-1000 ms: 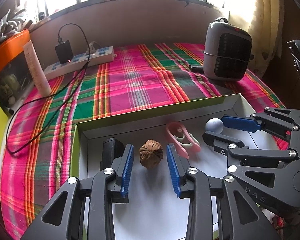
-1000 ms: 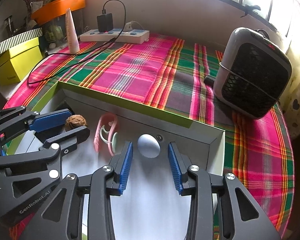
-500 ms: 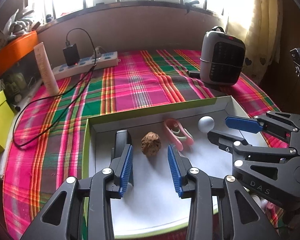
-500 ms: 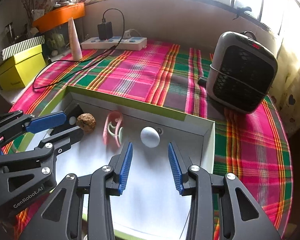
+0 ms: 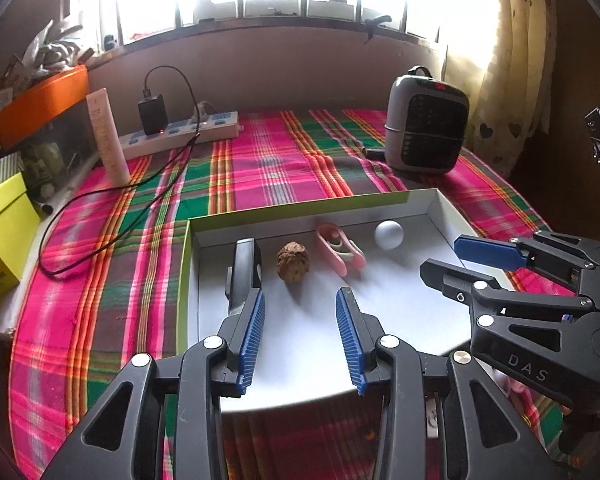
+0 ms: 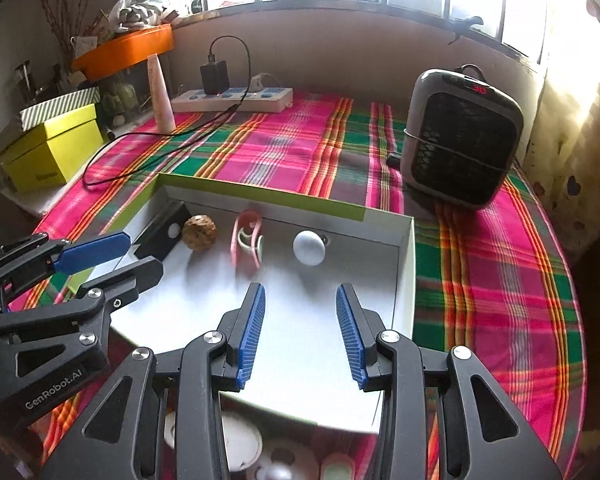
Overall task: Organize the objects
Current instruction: 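Open the right tool to drop the egg while the left tool releases the walnut in the box, then withdraw both open tools from the box toward the objects in front of it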
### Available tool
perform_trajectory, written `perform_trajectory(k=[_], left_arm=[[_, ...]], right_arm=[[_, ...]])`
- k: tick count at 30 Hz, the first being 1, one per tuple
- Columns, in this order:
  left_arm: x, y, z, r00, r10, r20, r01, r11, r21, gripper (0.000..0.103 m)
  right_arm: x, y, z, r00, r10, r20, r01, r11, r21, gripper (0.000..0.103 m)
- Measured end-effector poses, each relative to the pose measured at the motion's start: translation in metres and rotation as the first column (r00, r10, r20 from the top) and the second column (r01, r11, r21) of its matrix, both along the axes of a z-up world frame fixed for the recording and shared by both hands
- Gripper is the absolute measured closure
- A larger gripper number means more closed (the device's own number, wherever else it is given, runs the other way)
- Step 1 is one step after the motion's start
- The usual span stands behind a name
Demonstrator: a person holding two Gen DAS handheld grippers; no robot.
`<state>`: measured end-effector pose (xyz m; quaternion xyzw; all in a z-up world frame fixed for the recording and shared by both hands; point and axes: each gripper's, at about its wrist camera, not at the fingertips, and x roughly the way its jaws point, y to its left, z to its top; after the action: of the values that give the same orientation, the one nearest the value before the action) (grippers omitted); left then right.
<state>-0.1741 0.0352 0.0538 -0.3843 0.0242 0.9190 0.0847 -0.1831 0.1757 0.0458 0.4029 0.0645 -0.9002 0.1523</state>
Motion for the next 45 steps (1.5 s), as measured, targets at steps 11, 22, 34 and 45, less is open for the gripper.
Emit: perform_trajectory(k=[11,22,34,45], left_arm=[[0.031,-0.007,0.004,1.0,0.007,-0.015,-0.006,0.999,0.043,0.068],[0.053,-0.007,-0.002,1.0,-0.005,-0.002,0.005,0.997,0.071,0.067],[0.079,-0.002,-0.01,0.998,-0.051,0.021,0.049,0.993,0.107,0.065],[0.09,0.002,-0.026,0.993,-0.096,0.075,0.085,0.987,0.137,0.06]], right_arm=[[0.031,0.007,0.009,0.999,-0.013,-0.034,0.012,1.0,-0.024,0.064],[0.056,0.018,0.007,0.998,-0.031,-0.046,0.028,0.998,-0.049,0.064],[0.089,0.031,-0.001,0.998,-0.024,-0.057,0.021,0.998,-0.053,0.064],[0.103,0.039,-0.013,0.999,-0.034,-0.031,0.033,0.998,-0.054,0.053]])
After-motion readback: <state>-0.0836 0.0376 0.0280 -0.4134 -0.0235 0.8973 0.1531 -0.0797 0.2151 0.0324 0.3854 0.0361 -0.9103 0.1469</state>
